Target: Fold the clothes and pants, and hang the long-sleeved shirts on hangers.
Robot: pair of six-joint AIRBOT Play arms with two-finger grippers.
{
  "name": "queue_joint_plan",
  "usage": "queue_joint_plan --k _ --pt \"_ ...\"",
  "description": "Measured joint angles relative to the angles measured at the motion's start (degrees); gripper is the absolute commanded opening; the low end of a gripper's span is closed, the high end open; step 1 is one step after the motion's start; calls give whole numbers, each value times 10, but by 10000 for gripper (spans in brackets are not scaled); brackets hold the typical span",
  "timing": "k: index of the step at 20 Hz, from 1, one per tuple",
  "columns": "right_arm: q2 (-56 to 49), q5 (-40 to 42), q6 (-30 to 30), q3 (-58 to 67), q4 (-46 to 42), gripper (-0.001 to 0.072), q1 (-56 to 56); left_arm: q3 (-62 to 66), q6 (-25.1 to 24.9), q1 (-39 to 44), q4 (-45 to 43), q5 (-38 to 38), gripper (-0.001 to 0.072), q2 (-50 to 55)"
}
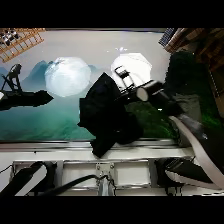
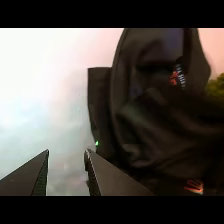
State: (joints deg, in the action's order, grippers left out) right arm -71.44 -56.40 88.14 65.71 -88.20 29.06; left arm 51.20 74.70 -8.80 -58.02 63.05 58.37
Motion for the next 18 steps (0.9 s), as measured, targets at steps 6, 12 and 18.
queue_joint_plan --k 6,12,18 --pt "165 -74 34 0 -75 22 -80 6 -29 109 95 -128 370 44" --pt "232 -155 38 -1 -112 22 -136 93 -55 187 155 -144 371 176" --pt "242 -174 38 -2 -116 22 -156 120 -60 203 118 -118 393 240"
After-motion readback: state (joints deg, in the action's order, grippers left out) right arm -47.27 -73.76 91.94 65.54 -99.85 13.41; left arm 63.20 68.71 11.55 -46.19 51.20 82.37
